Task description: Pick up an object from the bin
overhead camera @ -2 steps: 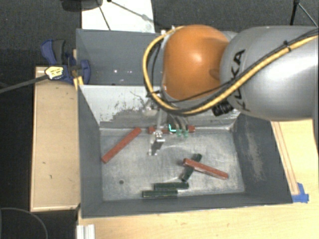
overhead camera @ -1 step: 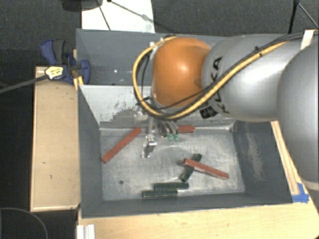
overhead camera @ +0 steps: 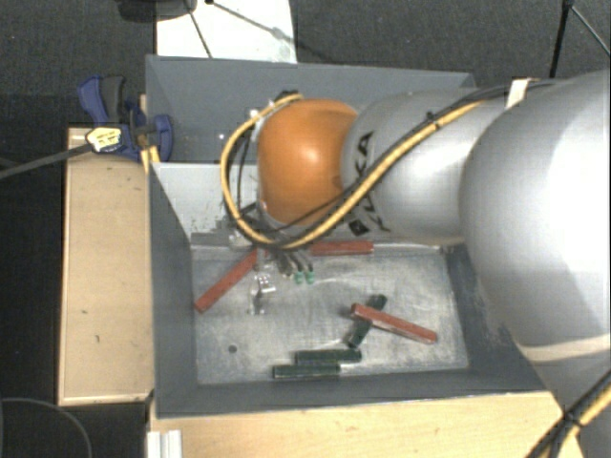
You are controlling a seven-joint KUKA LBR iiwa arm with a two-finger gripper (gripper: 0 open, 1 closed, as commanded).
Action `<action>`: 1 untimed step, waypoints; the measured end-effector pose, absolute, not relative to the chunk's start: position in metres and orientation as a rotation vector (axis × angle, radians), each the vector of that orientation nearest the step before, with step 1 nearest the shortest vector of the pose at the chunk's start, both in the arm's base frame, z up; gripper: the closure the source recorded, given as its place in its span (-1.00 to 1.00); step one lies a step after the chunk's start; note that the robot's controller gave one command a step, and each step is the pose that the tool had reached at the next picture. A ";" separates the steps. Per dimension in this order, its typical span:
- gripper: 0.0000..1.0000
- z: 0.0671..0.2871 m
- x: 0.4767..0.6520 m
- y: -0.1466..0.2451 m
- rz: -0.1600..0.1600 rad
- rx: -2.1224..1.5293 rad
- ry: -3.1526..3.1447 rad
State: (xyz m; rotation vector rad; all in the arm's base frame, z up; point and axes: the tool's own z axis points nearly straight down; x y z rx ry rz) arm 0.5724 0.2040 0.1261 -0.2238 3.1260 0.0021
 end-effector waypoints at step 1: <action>1.00 0.072 0.563 0.209 0.004 -0.432 3.108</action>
Offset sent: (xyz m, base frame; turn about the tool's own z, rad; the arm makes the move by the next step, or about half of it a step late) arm 0.0000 0.0000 0.0000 0.0000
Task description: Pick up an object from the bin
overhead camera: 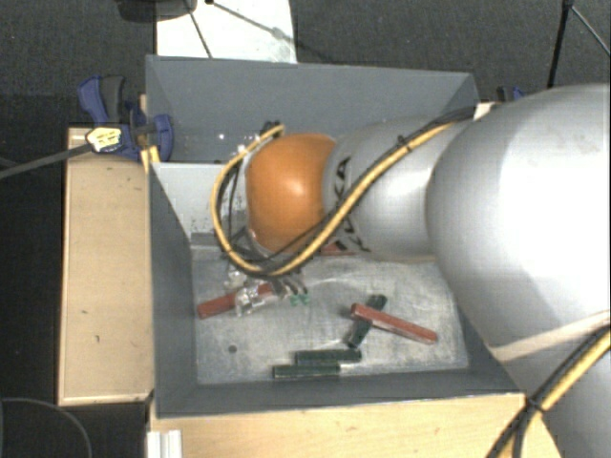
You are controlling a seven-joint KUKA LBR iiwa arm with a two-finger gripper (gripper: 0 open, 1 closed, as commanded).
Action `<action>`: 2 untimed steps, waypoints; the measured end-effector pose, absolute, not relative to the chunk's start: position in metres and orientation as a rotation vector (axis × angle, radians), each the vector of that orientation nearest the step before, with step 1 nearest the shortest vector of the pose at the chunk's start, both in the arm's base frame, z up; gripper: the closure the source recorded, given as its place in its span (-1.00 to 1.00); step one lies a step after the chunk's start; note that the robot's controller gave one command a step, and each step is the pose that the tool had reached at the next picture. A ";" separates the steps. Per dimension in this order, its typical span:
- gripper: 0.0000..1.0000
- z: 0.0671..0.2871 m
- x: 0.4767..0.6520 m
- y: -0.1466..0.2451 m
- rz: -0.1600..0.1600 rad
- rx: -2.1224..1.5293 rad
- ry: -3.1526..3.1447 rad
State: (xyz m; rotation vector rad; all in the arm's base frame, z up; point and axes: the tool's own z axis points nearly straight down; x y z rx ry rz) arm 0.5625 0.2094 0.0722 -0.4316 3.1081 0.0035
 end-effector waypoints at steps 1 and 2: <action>1.00 0.072 0.563 0.209 0.004 -0.428 3.109; 1.00 0.196 0.550 0.212 0.002 -0.376 3.117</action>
Offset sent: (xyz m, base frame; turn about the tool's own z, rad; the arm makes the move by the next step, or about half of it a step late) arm -0.0135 0.0023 0.1234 0.0356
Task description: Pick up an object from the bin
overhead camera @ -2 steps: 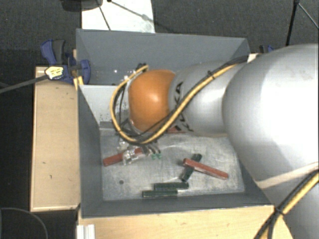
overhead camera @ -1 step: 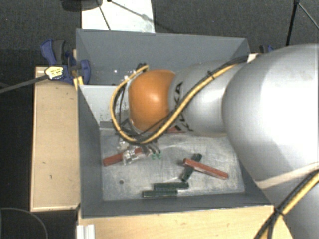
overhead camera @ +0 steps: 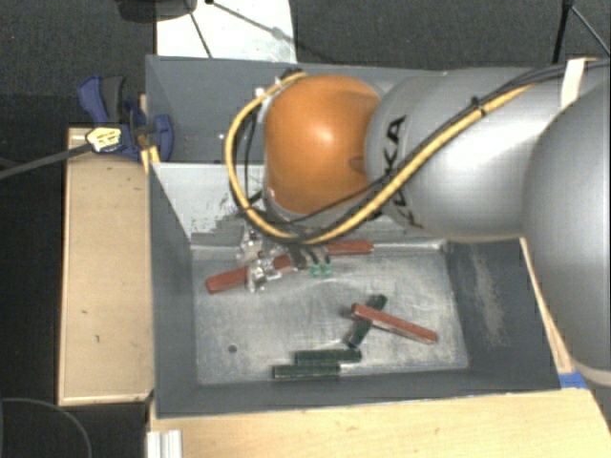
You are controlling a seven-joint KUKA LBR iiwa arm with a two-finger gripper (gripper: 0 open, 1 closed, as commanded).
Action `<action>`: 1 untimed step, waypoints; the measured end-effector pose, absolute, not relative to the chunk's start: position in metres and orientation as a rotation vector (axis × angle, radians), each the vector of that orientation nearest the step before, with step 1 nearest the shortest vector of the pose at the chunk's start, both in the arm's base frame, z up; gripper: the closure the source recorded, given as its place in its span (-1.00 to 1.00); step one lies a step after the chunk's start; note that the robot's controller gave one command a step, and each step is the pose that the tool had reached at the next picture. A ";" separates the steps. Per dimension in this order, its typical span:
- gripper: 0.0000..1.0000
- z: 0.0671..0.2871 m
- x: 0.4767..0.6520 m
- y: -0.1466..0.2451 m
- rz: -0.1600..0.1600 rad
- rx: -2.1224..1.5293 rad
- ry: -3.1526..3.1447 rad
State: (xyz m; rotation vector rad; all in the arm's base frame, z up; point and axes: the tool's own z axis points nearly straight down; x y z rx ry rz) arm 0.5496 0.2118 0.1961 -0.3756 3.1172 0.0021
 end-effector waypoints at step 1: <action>1.00 0.196 0.550 0.212 0.002 -0.373 3.118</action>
Offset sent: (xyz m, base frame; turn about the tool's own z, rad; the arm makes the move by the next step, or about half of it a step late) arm 0.0043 -0.0044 0.0339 0.0441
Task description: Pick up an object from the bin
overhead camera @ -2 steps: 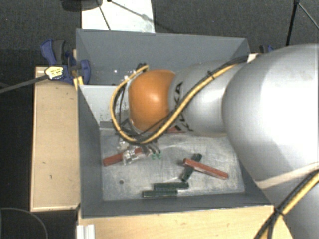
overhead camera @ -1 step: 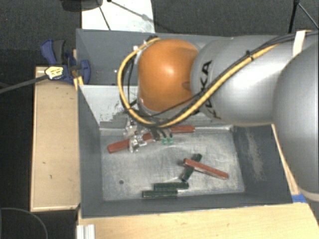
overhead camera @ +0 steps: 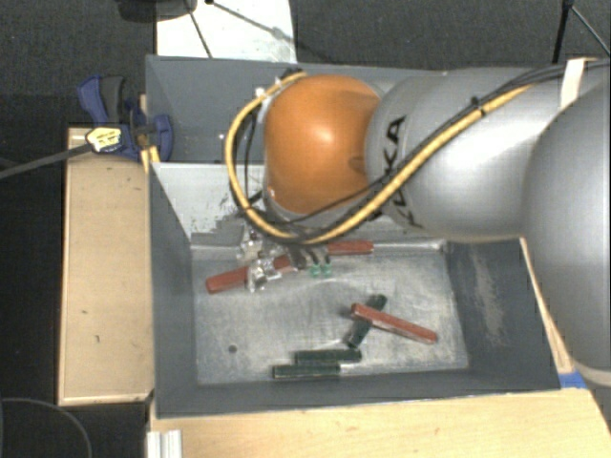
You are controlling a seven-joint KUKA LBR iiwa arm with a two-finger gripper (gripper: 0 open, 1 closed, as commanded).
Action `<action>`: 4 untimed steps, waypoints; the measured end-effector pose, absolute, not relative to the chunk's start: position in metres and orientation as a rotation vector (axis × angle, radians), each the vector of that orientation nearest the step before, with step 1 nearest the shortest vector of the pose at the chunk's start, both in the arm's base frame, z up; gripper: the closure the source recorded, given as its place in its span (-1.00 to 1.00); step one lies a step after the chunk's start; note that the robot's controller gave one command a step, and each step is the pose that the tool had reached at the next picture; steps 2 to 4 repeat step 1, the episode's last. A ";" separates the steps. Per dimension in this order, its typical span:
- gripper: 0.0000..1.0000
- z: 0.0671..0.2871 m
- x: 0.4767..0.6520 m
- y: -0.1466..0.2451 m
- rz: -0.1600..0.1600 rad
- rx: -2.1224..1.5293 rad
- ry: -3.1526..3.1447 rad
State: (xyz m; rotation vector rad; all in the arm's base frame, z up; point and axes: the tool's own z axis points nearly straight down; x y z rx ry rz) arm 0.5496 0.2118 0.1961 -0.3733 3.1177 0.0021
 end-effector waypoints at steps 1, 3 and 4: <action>1.00 0.216 0.552 0.209 0.002 -0.342 3.122; 1.00 0.216 0.552 0.209 0.002 -0.342 3.122; 1.00 0.216 0.552 0.209 0.002 -0.342 3.122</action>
Offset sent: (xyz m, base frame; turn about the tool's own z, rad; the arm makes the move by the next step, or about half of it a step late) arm 0.0012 0.0077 0.0107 0.0303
